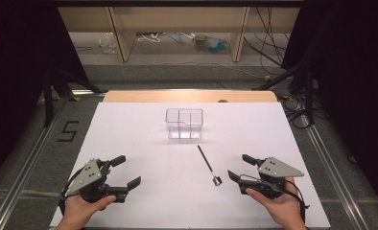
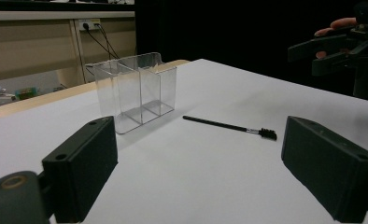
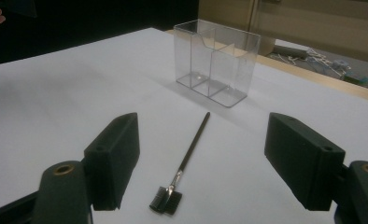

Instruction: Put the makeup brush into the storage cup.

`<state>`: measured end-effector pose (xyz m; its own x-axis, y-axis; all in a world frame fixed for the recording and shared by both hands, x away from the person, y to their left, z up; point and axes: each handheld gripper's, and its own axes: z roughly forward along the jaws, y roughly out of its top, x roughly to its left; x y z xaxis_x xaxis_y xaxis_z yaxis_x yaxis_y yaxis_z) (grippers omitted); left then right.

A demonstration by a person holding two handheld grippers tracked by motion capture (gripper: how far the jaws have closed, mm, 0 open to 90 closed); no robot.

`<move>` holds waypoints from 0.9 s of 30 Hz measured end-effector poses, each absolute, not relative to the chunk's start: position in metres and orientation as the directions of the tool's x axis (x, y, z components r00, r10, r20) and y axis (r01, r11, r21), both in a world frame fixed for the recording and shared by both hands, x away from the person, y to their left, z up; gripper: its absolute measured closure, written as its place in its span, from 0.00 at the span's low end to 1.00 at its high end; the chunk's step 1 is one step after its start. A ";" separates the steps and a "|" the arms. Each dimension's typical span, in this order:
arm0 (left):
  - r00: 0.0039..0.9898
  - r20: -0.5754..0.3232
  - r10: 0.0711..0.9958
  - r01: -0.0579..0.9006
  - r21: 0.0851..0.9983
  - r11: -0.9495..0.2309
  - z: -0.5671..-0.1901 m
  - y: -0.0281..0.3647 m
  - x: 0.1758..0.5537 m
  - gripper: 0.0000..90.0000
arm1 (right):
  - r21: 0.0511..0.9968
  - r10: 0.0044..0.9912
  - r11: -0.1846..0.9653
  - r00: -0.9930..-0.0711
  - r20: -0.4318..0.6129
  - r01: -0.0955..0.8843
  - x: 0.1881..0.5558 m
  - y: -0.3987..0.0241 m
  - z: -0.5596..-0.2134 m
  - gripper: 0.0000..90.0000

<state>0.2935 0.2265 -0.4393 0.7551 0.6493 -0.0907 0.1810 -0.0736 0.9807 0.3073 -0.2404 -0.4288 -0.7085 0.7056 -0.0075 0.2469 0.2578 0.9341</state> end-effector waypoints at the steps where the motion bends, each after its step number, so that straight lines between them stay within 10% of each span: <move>1: 0.757 -0.084 0.648 0.177 0.981 -0.079 -0.439 0.227 0.294 0.12 | 0.935 0.711 0.254 -0.704 -0.005 0.249 0.307 -0.240 -0.429 0.31; 27: 0.758 -0.083 0.647 0.182 0.979 -0.088 -0.439 0.226 0.293 0.13 | 0.923 0.720 0.287 -0.693 -0.031 0.256 0.327 -0.227 -0.422 0.33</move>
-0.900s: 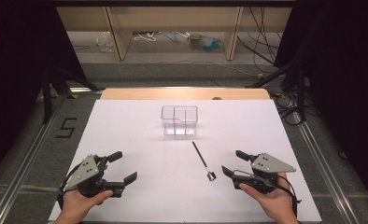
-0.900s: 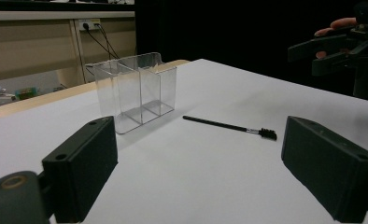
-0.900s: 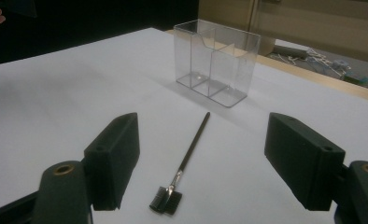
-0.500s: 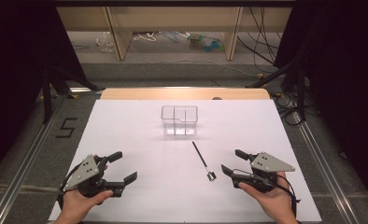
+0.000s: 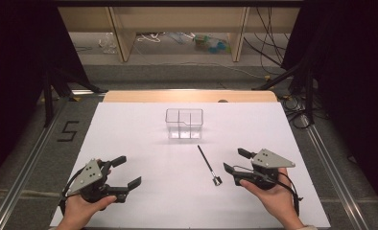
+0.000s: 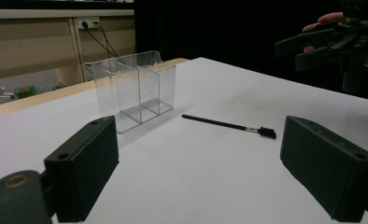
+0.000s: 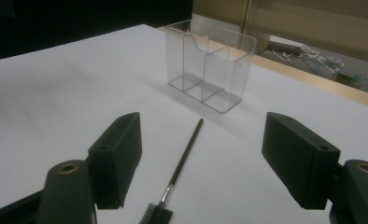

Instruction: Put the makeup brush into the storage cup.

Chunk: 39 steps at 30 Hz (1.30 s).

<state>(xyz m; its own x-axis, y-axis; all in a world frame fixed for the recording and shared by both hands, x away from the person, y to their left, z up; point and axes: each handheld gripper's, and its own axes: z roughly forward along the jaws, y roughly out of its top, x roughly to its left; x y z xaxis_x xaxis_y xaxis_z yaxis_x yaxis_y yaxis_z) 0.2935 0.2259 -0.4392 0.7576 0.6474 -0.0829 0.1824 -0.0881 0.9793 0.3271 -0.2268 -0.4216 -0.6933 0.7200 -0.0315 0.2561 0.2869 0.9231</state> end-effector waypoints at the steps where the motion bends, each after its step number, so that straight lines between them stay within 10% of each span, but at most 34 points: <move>1: 0.758 -0.082 0.648 0.181 0.979 -0.089 -0.439 0.226 0.293 0.13 | 0.923 0.723 0.285 -0.690 -0.030 0.259 0.329 -0.226 -0.421 0.33; 39: 0.769 -0.079 0.634 0.185 0.977 -0.102 -0.440 0.224 0.294 0.13 | 0.834 0.724 0.388 -0.690 -0.012 0.392 0.386 -0.179 -0.406 0.35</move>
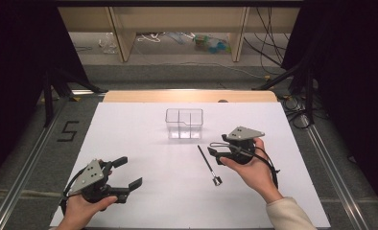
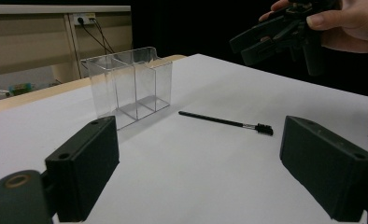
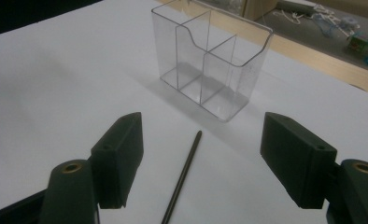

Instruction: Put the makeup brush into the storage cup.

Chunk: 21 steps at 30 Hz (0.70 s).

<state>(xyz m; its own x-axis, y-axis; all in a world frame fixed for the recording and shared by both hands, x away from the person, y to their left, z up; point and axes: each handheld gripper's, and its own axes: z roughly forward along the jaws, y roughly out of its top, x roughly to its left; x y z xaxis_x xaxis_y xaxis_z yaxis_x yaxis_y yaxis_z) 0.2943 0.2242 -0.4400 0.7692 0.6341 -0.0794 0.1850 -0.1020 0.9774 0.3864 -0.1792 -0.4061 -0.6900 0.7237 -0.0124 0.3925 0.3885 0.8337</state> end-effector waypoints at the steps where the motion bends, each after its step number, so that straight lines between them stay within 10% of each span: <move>1: 0.767 -0.081 0.636 0.187 0.977 -0.101 -0.440 0.224 0.294 0.13 | 0.825 0.727 0.392 -0.686 -0.007 0.406 0.391 -0.175 -0.405 0.35; 21: 0.770 -0.083 0.633 0.188 0.977 -0.101 -0.440 0.224 0.294 0.14 | 0.699 0.729 0.468 -0.683 0.039 0.540 0.419 -0.148 -0.414 0.38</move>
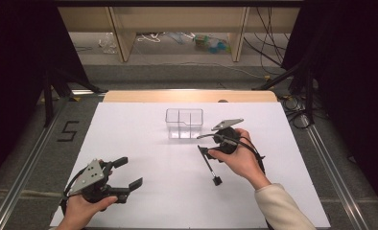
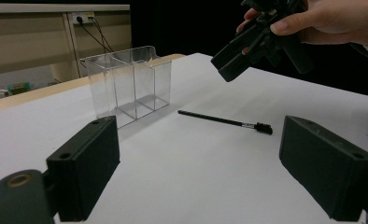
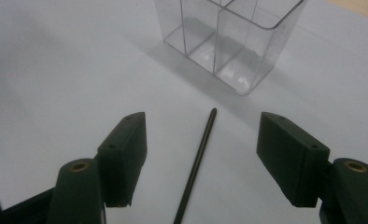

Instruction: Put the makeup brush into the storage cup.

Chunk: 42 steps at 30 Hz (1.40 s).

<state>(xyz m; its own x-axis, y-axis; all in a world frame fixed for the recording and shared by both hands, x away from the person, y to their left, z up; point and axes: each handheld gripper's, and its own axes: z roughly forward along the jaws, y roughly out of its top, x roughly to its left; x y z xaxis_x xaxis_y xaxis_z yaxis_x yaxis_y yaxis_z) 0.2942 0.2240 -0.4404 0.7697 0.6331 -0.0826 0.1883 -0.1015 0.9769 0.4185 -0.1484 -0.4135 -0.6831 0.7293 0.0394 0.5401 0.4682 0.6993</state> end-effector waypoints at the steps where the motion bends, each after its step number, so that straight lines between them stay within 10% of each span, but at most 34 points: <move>1: 0.769 -0.082 0.633 0.188 0.977 -0.101 -0.440 0.224 0.294 0.14 | 0.668 0.735 0.477 -0.676 0.053 0.571 0.420 -0.146 -0.413 0.38; 42: 0.771 -0.086 0.631 0.190 0.977 -0.099 -0.441 0.224 0.294 0.14 | 0.206 0.749 0.646 -0.662 0.014 0.735 0.438 -0.106 -0.451 0.59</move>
